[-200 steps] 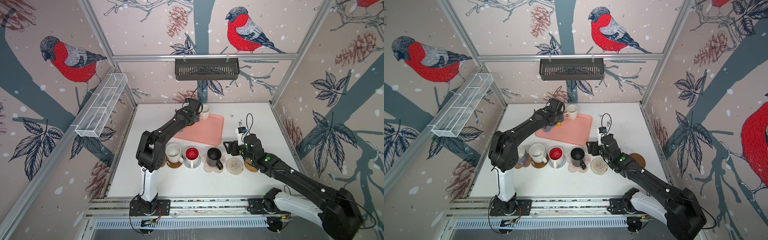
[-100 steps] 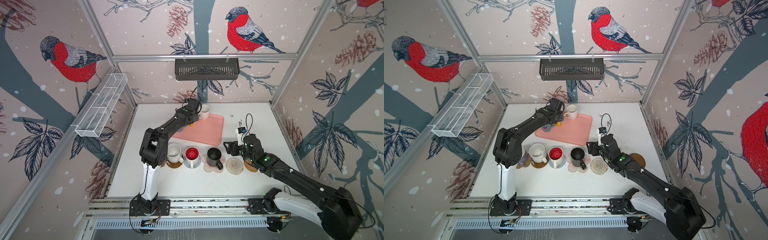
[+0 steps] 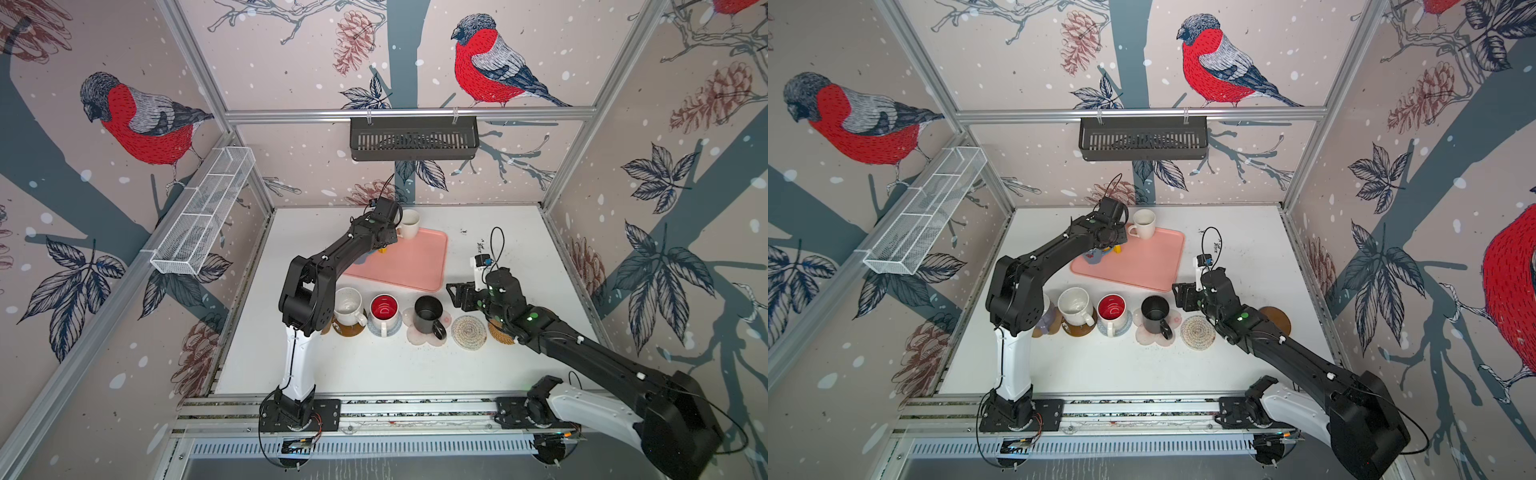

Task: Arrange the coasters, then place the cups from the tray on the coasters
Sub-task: 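Position the left gripper above the blue floral mug on the tray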

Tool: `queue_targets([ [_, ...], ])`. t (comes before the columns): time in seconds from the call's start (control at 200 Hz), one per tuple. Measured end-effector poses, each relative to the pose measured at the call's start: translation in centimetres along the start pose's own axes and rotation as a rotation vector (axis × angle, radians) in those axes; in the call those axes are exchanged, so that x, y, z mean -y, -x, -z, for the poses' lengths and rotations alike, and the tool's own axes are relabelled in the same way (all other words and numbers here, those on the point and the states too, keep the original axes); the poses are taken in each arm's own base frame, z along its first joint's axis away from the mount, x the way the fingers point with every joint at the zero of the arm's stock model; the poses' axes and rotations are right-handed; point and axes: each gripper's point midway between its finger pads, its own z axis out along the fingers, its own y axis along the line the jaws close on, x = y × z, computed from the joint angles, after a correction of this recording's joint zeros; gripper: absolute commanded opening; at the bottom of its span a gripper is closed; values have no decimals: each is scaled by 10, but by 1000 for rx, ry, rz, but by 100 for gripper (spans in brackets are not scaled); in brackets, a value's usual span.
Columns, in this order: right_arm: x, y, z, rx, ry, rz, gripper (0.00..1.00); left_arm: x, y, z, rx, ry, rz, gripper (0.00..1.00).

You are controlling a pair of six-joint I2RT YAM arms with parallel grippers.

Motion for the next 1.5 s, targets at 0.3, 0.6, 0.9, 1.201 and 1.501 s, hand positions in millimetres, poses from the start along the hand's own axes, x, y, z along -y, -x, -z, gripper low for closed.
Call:
queue_targets([
  [0.3,0,0,0,0,-1,0,74,-4,-1,-6,-11,12,3,27],
  [0.6,1,-1,-2,-4,0,-1,74,-9,5,-8,-8,20,12,27],
  [0.9,0,-1,-2,-5,4,-1,74,-12,-1,-11,-23,28,3,26],
  [1.201,0,-2,-2,-8,6,-1,74,-17,-9,-13,-40,40,-1,25],
  [1.501,1,-3,-3,-11,5,-2,74,-19,-7,-4,-33,36,1,25],
])
